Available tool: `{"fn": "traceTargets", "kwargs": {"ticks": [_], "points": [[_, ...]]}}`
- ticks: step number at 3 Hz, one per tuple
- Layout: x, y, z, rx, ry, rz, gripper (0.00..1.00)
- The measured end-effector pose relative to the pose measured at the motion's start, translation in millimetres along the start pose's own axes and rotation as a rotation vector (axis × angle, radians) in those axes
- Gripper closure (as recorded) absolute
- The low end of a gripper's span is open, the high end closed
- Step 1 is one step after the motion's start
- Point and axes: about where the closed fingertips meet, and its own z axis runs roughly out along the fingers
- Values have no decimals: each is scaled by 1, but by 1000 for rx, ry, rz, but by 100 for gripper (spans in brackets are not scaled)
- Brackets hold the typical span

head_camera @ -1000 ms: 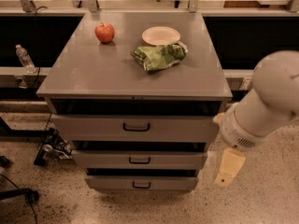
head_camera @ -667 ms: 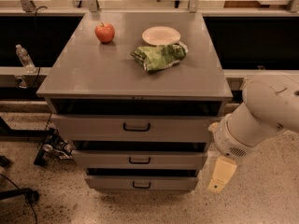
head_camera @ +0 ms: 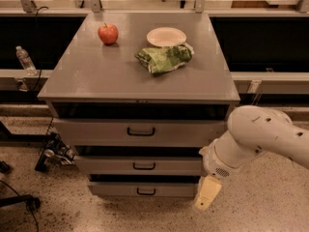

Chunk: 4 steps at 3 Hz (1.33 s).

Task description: Open middle drawer

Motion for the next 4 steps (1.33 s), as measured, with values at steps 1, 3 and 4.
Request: {"fn": "traceTargets", "kwargs": {"ticks": [1,3,4], "points": [[1,0,6,-6,1,1,0],[10,-11,77,-61,-27,-4,0],[13,-31,146,-57,-124,-31,0]]}}
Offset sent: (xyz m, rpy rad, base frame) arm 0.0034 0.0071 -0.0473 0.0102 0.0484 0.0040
